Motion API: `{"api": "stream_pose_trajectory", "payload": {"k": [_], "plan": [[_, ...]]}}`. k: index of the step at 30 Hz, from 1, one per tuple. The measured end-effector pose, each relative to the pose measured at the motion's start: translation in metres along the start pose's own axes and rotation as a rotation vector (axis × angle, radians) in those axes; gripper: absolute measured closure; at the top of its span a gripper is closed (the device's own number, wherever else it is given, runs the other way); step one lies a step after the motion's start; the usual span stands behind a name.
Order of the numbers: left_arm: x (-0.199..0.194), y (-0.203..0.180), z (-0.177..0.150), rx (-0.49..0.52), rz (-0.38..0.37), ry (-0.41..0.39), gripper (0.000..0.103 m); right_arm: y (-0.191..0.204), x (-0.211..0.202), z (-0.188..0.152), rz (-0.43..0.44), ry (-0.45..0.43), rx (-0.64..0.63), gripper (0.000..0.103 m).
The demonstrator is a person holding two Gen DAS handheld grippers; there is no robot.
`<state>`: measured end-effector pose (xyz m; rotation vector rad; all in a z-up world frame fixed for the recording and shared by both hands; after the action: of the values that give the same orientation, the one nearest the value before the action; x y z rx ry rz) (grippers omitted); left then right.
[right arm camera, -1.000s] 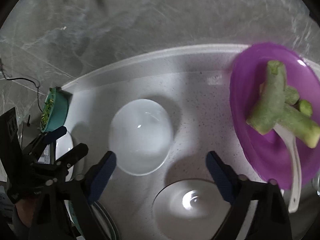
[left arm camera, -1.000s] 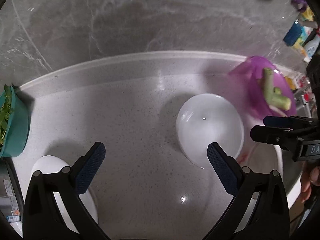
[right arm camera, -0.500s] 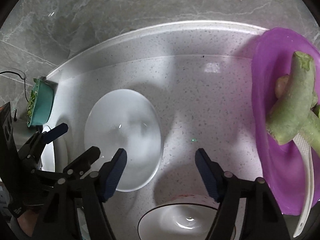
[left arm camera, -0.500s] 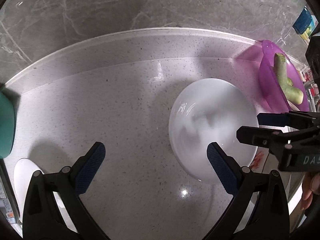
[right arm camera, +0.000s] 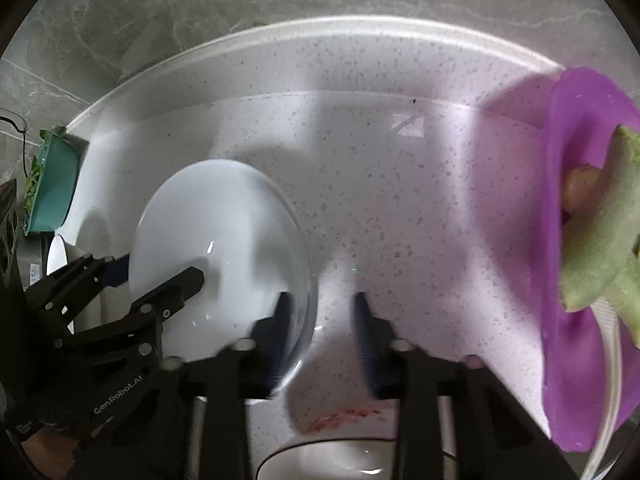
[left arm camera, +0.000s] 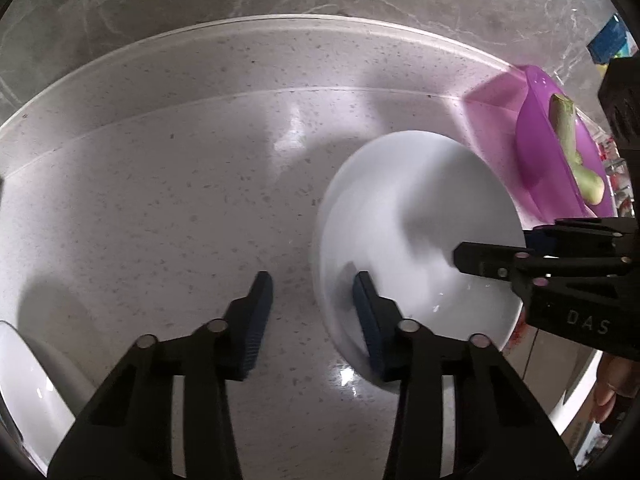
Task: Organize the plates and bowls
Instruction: 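Move both grippers to the smaller plain white bowl and grasp its rim, then carry the smaller white bowl with both grippers and set it into the large bowl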
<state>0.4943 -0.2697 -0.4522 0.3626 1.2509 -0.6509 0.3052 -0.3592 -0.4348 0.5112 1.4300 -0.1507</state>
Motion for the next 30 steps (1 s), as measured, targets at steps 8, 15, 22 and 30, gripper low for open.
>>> {"api": "stream_pose_trajectory", "payload": {"k": [8, 15, 22, 30], "plan": [[0.002, -0.013, 0.007, 0.035, 0.001, -0.001, 0.09, 0.013, 0.001, 0.0, 0.019, -0.011, -0.023, 0.091], [-0.009, -0.01, 0.008, 0.034, 0.008, -0.022, 0.091, 0.007, -0.01, -0.002, 0.03, -0.025, -0.032, 0.091], [-0.033, -0.007, 0.008, 0.025, 0.01, -0.045, 0.091, 0.011, -0.03, -0.006, 0.04, -0.053, -0.052, 0.091], [-0.082, 0.017, -0.009, -0.024, 0.037, -0.087, 0.09, 0.053, -0.055, -0.011, 0.061, -0.084, -0.131, 0.091]]}}
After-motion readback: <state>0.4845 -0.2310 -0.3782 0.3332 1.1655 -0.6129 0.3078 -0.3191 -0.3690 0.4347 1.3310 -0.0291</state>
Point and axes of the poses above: each gripper's, at about its wrist camera, not at the fingertips, and x roughly the way its jaws point, y to its left, z to its top, the point moved 7 cm from there along x, roughly the way its jaws point, and after that the axes turned 15 degrees about x, right-handed, at the moved point
